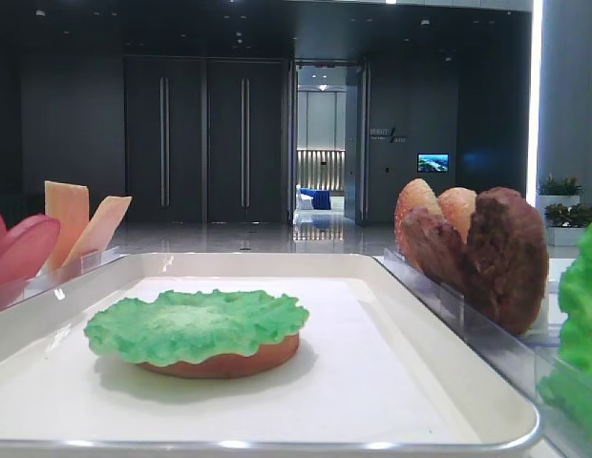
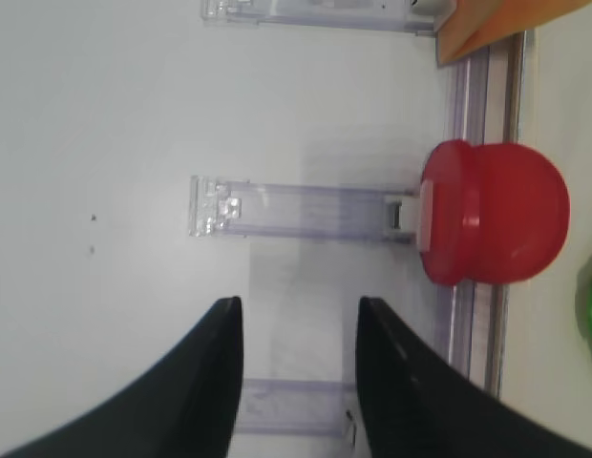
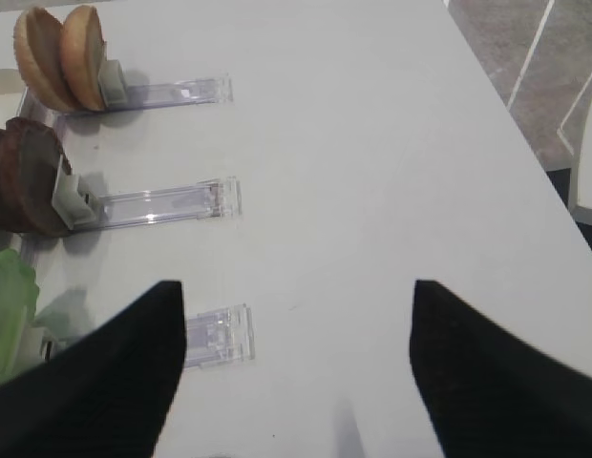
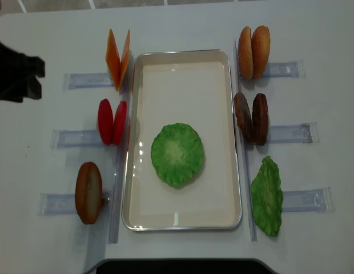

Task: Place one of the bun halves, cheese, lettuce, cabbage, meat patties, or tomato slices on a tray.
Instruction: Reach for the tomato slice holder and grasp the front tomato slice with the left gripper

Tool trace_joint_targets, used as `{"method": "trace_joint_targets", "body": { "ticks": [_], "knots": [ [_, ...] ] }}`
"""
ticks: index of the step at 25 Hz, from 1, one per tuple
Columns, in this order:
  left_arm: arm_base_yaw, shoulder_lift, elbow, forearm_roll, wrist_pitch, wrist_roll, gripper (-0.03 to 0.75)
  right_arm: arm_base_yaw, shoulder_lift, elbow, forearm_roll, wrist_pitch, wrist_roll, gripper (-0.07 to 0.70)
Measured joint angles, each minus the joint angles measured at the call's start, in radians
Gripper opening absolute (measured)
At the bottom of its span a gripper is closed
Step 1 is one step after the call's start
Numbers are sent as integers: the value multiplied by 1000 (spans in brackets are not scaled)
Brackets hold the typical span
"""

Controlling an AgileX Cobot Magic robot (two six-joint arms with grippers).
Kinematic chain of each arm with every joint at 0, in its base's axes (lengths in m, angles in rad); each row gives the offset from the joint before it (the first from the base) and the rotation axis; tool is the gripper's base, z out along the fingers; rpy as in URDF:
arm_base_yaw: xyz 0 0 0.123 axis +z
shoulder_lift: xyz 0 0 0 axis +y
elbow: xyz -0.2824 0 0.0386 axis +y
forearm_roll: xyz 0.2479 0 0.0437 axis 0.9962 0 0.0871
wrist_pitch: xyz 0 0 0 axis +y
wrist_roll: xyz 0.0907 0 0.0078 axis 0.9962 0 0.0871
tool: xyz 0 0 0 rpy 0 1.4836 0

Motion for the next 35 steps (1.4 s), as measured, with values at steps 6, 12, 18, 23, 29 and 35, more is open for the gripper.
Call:
{"method": "trace_joint_targets", "body": {
  "ticks": [6,12,18,23,29,35],
  "knots": [
    [0,245,-172,-50,5,0,410,0,0,0,0,0,0,475],
    [-25,310,-217,-83,29,-1,412,0,0,0,0,0,0,475],
    [-239,310,-221,-1,28,-196,412,0,0,0,0,0,0,475],
    [-366,317,-221,6,21,-373,412,0,0,0,0,0,0,475],
    [-405,364,-221,12,20,-440,412,0,0,0,0,0,0,475],
    [-406,432,-221,35,6,-450,412,0,0,0,0,0,0,475]
  ]
}}
